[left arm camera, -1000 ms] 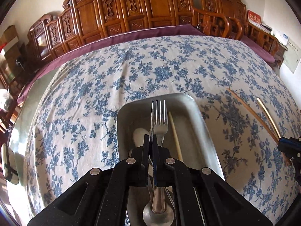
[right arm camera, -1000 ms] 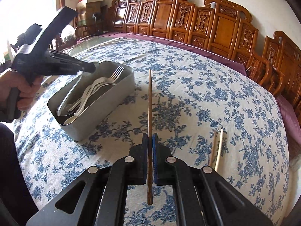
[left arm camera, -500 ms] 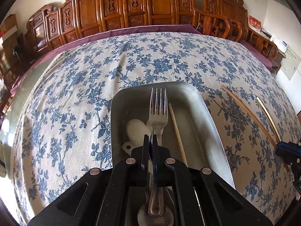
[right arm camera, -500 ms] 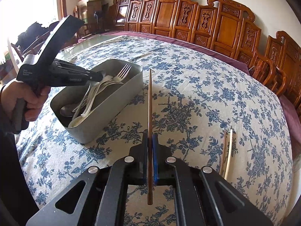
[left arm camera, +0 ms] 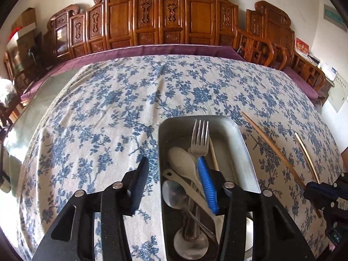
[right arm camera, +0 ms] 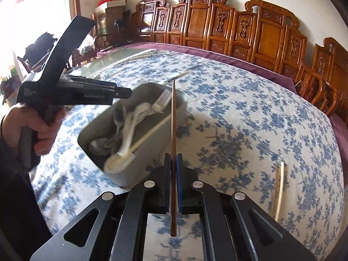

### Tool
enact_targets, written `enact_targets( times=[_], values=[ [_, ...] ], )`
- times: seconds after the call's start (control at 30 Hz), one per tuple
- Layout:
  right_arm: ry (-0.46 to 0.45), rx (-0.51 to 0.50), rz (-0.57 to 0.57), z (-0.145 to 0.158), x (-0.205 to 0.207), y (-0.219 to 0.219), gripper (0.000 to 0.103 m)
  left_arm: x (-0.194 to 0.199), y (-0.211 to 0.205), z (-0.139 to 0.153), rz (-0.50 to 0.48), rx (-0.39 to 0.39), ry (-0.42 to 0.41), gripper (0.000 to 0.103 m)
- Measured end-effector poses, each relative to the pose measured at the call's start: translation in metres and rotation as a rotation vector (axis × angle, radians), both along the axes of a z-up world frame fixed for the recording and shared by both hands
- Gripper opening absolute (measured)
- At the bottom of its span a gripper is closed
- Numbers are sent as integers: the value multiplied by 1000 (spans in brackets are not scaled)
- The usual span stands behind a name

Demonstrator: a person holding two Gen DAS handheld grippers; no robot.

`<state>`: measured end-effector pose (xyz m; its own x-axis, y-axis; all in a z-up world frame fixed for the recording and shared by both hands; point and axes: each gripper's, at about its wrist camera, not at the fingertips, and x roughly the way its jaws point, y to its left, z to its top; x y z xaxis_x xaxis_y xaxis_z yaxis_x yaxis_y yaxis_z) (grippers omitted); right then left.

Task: Organize utensils
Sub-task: 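Lower the steel spoon into the tray and open the left tool, then lower the dark wooden chopstick into the tray and open the right tool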

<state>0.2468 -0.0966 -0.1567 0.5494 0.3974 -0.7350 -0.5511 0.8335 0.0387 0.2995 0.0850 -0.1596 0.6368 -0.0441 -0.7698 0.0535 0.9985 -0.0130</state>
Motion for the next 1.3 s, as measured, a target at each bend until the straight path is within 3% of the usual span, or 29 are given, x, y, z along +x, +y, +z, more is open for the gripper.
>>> enact_targets(
  times=[0.17,0.33,0.43,1.07,1.3],
  values=[
    [13,39,1,5,3,21,6,-6,15,8,37,-7,-17,60],
    [28,58,3,7,8,40,6,-15,30,14,78,9,-47,82],
    [42,61,5,4,12,52,6,-18,38,16,93,15,-52,87],
    [163,67,-68,-40,40,84,6,-16,68,16,139,-26,-46,89],
    [208,140,-59,-44,46,81,6,-16,67,16,133,-26,-47,89]
  ],
)
